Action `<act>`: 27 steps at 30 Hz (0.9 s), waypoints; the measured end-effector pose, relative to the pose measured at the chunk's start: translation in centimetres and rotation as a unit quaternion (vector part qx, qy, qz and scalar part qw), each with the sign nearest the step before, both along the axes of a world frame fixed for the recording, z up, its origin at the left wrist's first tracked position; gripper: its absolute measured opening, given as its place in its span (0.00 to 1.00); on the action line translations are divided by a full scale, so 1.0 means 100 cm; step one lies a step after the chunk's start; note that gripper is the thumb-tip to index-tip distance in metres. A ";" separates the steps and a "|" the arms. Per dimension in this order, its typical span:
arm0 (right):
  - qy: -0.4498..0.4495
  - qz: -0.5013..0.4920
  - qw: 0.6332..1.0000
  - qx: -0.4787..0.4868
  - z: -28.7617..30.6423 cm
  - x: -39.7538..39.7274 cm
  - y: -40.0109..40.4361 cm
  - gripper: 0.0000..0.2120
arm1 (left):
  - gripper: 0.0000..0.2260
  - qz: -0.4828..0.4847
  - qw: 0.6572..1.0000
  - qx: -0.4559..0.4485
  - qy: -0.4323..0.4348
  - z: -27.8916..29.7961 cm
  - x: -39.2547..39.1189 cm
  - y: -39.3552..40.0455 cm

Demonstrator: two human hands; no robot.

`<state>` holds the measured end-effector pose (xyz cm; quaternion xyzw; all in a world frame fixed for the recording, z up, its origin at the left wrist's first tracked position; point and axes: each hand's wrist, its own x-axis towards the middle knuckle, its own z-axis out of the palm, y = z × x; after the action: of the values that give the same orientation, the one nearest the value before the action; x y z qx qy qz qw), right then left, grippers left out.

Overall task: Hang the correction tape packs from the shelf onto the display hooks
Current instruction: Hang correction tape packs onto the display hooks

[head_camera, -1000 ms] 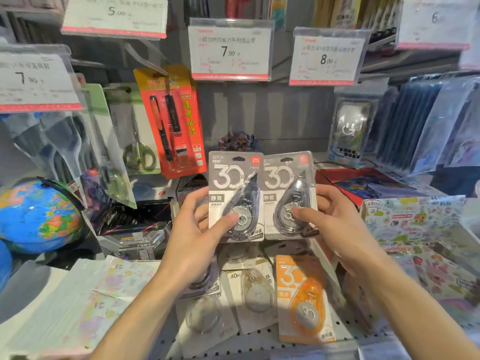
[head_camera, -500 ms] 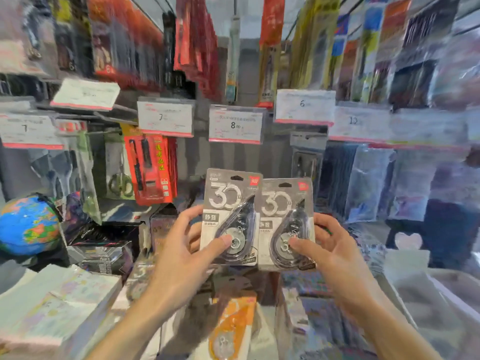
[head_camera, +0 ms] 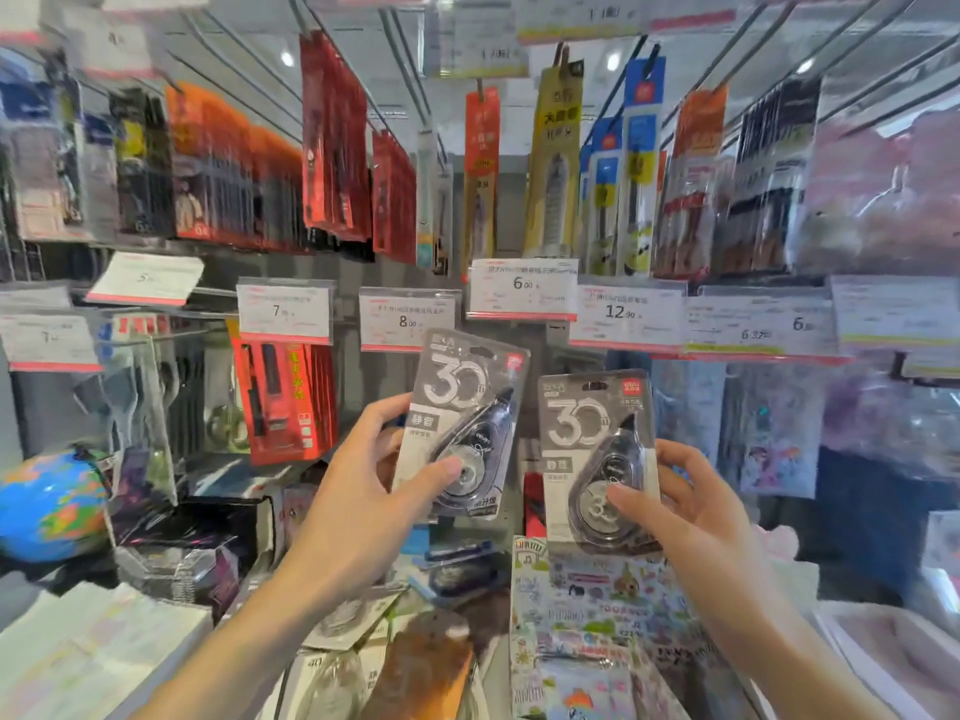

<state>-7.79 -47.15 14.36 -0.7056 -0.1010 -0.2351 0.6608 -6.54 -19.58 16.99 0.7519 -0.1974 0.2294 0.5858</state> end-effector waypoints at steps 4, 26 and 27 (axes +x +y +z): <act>-0.010 0.001 1.000 -0.028 0.006 0.001 0.001 0.16 | 0.23 0.011 1.000 0.010 -0.028 0.011 0.005 0.003; -0.082 0.041 0.994 -0.064 0.037 0.024 0.046 0.18 | 0.24 0.068 0.993 0.002 -0.100 0.044 -0.001 0.026; -0.082 0.038 0.994 -0.064 0.038 0.025 0.048 0.18 | 0.24 0.066 0.993 0.002 -0.100 0.044 -0.001 0.026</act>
<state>-5.27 -42.33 18.12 -0.7205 -0.1966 -0.2603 0.6119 -6.67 -16.99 21.38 0.7379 -0.2053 0.3415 0.5447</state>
